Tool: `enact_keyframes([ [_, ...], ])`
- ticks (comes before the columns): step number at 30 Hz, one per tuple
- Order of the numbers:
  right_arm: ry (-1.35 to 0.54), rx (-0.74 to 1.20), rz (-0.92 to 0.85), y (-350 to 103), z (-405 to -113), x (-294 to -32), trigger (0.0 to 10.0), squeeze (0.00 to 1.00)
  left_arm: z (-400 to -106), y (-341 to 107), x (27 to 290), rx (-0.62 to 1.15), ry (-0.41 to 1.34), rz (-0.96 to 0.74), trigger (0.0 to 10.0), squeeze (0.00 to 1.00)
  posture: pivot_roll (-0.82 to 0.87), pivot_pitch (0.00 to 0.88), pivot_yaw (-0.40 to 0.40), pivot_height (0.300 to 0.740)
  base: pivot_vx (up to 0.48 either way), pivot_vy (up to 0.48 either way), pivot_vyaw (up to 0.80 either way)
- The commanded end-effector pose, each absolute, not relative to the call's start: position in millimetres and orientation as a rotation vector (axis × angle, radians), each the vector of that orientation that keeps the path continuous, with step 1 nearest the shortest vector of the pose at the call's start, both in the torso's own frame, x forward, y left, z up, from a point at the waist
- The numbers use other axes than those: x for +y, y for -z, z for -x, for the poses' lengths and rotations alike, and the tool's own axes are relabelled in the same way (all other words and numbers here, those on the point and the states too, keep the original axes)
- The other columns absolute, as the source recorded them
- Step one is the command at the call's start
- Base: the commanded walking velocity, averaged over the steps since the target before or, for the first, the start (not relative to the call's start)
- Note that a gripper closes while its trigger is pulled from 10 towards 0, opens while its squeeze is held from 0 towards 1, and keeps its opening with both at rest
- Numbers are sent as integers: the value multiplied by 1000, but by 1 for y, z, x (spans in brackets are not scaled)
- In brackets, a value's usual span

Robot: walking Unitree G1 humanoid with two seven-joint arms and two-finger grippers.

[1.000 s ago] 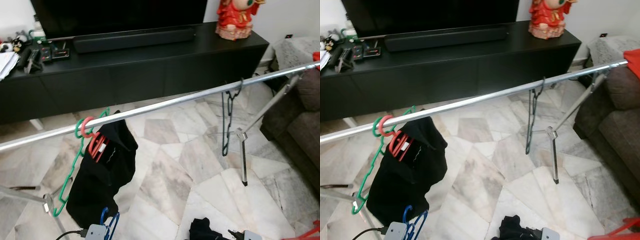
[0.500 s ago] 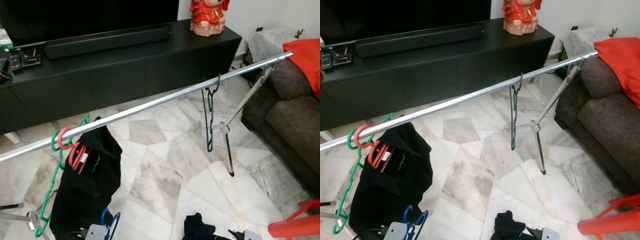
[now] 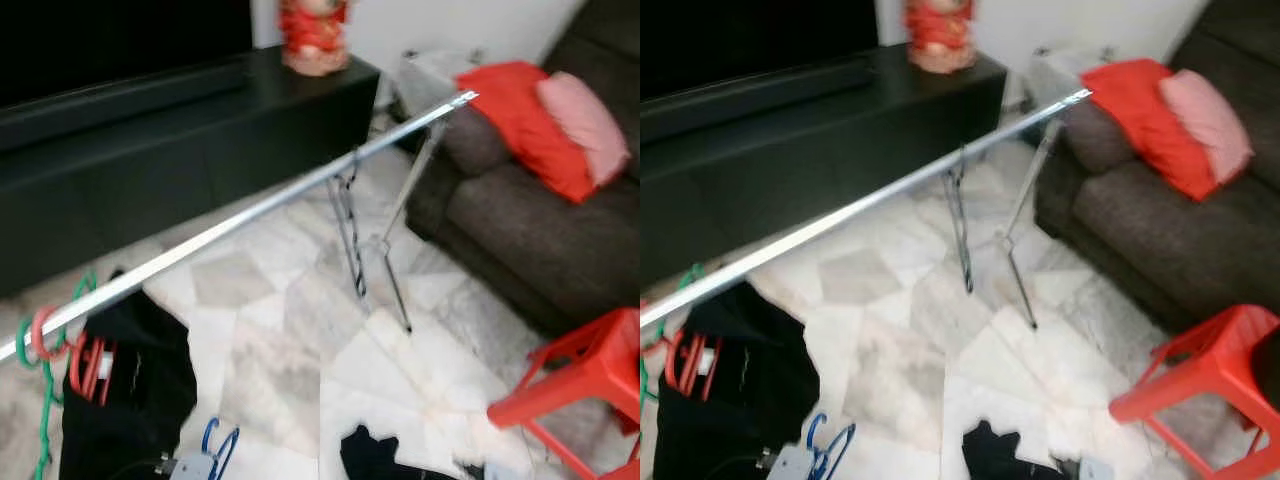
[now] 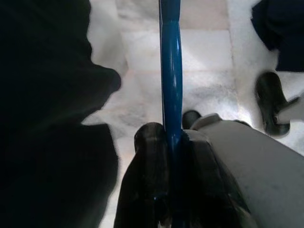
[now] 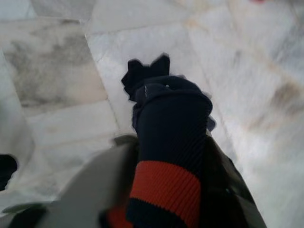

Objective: Hang hanger

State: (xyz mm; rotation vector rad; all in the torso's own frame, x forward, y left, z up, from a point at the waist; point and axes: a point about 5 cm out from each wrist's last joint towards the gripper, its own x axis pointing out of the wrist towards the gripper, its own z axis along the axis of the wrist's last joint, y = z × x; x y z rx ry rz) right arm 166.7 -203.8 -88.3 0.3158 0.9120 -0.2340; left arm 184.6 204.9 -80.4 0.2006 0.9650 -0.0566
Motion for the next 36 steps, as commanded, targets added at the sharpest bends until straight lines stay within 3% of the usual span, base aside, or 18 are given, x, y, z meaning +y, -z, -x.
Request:
enact_keyframes([
  [1, 263, 907, -308, 88, -165, -211, 10000, 0, -176, 85, 203, 1002, 58, -193, 10000, 0, -60, 173, 2, 740, 0, 0, 0],
  [13, 261, 894, -310, 87, -167, -212, 10000, 0, -176, 85, 202, 1001, 53, -178, 10000, 0, -59, 174, 0, 740, 0, 0, 0],
  [36, 273, 882, -308, 85, -171, -213, 10000, 0, -182, 83, 203, 984, 27, -143, 10000, 0, -52, 133, -10, 740, -274, 0, 0],
])
